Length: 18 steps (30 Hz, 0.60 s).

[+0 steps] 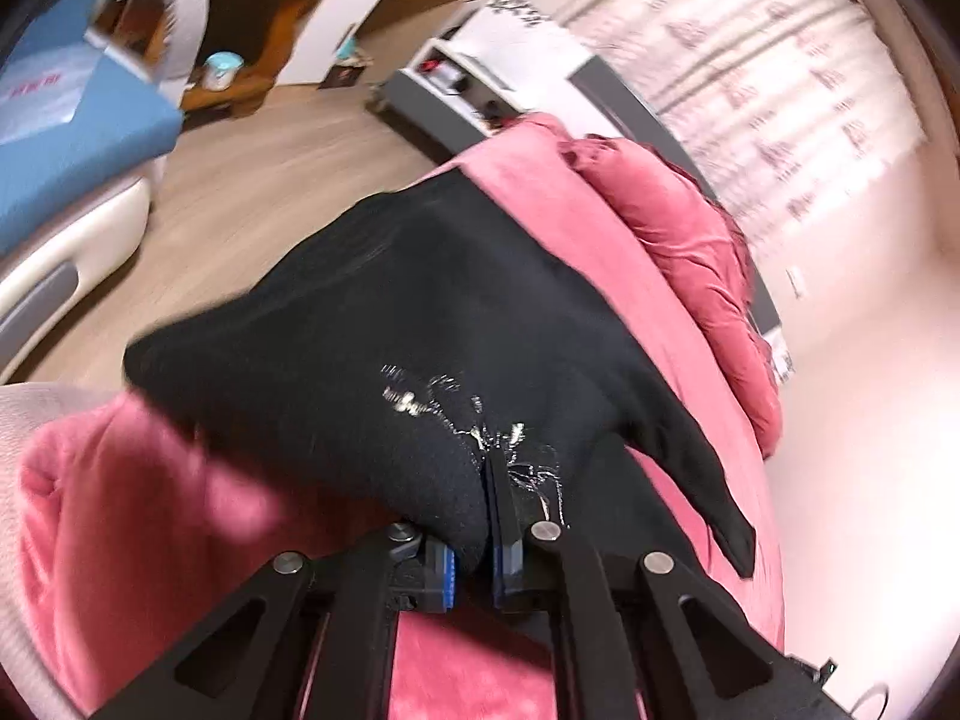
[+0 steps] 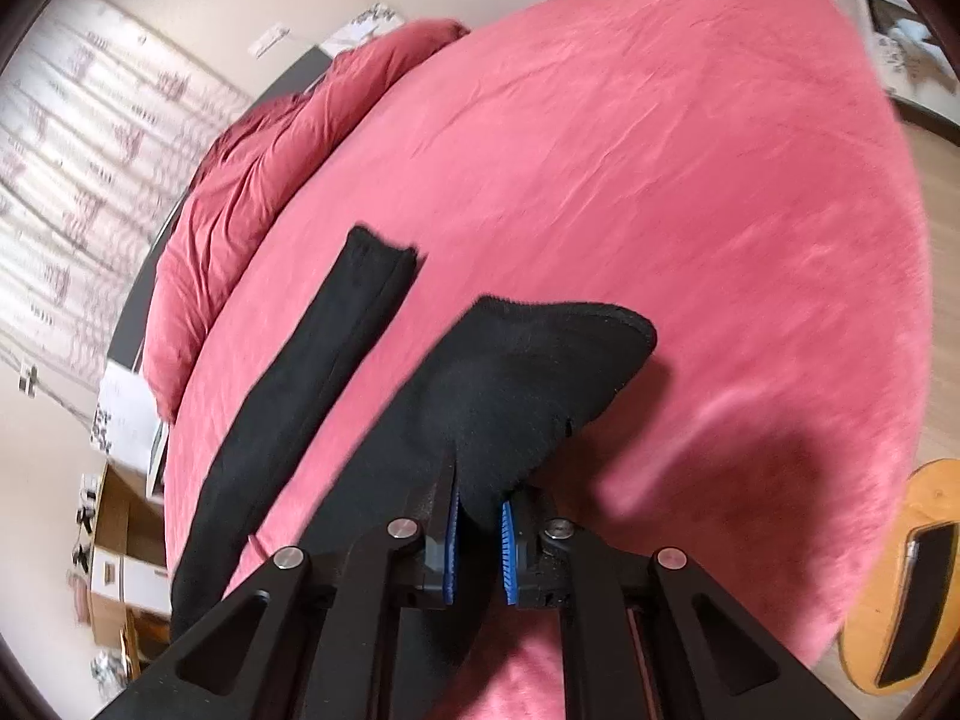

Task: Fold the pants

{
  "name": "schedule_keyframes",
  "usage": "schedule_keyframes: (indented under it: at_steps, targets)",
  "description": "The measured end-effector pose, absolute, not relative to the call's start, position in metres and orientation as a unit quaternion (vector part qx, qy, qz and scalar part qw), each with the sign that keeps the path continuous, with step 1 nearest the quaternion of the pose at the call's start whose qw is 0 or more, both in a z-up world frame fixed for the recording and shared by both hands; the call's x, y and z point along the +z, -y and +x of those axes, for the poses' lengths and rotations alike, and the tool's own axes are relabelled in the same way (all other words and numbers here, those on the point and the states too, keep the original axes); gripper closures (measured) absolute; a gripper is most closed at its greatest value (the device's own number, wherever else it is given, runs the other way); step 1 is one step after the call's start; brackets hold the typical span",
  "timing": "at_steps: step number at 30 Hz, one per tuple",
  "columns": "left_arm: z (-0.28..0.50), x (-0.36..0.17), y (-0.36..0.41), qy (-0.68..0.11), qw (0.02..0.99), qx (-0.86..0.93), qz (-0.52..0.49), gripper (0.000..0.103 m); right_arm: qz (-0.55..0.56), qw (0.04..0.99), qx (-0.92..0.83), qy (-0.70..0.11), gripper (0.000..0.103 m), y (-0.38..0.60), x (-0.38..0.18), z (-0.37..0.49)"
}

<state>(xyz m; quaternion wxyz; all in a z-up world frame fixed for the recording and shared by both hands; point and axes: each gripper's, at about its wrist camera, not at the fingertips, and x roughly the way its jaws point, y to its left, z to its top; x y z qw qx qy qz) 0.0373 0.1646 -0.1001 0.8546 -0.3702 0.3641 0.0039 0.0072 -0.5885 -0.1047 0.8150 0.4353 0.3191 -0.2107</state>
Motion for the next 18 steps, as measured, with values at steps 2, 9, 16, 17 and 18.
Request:
schedule_keyframes:
  at_steps: [2, 9, 16, 17, 18]
  targets:
    - [0.028, -0.097, -0.160, -0.370, 0.855, -0.003, -0.363, 0.096, 0.434, 0.814, -0.215, -0.320, 0.092, 0.595, -0.104, -0.002]
    - [0.021, -0.130, -0.156, -0.432, 0.837, 0.023, -0.334, 0.092, 0.440, 0.804, -0.206, -0.343, 0.092, 0.601, -0.127, -0.020]
    - [0.000, -0.116, -0.170, -0.434, 0.832, 0.089, -0.333, 0.074, 0.376, 0.818, -0.245, -0.359, 0.067, 0.608, -0.124, -0.036]
    - [-0.008, -0.109, -0.172, -0.421, 0.837, 0.097, -0.335, 0.074, 0.363, 0.824, -0.261, -0.349, 0.066, 0.609, -0.118, -0.041]
    - [-0.013, -0.102, -0.175, -0.409, 0.842, 0.107, -0.335, 0.073, 0.354, 0.829, -0.274, -0.334, 0.065, 0.612, -0.109, -0.046]
